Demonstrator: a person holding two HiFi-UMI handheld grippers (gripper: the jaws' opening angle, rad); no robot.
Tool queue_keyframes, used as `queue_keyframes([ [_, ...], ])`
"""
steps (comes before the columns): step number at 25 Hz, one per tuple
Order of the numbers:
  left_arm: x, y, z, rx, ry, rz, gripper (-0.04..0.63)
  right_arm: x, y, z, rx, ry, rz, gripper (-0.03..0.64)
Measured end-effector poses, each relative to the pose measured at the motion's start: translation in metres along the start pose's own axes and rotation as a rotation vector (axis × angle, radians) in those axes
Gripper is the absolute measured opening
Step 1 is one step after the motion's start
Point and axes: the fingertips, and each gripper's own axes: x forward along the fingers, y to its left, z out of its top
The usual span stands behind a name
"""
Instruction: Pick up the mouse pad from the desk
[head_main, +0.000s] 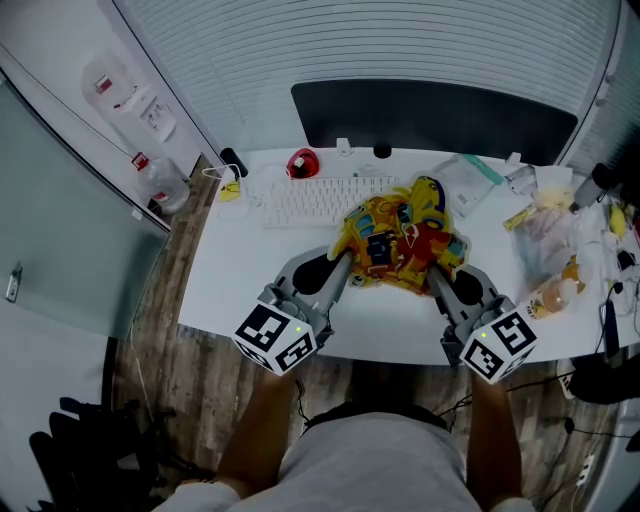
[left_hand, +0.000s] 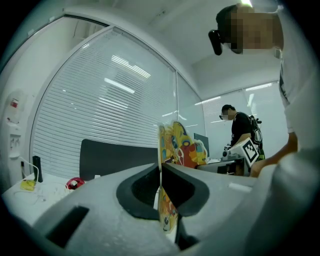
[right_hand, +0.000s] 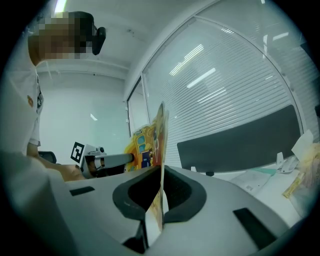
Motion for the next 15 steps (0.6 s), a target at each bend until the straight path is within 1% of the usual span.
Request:
queue_keyframes([
  [8, -0.0005, -0.0001, 0.0038, 0.003, -0.007, 0.007, 0.023, 0.0008, 0.001, 0.0023, -0.018, -0.01, -0.009, 0.02],
  [15, 0.0, -0.0013, 0.0042, 0.02, -0.005, -0.007, 0.023, 0.0015, 0.0003, 0.0018, -0.018, -0.015, -0.017, 0.02],
])
